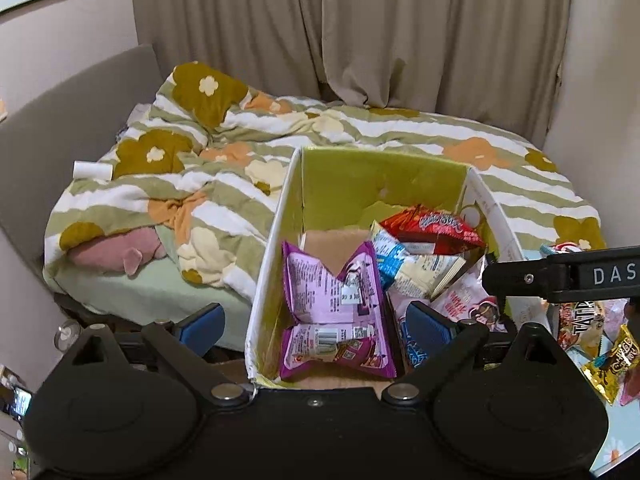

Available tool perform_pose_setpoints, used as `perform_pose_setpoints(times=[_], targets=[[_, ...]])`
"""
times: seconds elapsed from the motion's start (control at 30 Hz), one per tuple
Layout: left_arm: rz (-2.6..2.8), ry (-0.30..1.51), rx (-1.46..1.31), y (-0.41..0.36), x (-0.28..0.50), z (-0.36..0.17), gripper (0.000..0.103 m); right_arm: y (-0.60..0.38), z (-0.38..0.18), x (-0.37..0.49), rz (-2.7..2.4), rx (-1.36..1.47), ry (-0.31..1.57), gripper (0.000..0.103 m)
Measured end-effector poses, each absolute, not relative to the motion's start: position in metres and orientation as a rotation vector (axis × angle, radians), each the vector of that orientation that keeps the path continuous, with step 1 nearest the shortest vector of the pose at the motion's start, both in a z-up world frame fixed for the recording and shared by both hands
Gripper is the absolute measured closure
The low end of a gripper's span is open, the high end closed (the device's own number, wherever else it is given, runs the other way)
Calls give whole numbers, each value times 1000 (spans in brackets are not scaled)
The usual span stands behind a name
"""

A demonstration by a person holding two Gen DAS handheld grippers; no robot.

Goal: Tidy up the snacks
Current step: 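Return both tools to the pile and grasp a white bag with left tool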

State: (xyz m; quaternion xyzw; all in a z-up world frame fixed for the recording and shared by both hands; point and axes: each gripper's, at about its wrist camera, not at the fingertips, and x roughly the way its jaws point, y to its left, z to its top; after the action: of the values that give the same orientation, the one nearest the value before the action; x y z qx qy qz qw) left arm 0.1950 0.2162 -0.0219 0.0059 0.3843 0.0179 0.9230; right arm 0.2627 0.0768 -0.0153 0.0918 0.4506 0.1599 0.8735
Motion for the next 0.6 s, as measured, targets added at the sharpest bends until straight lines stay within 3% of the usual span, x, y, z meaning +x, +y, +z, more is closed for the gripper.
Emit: perform_pose_setpoints(times=[0.6], targets=[[-161,671,35,171,165,2,4,11,38,197,126,228,790,0]])
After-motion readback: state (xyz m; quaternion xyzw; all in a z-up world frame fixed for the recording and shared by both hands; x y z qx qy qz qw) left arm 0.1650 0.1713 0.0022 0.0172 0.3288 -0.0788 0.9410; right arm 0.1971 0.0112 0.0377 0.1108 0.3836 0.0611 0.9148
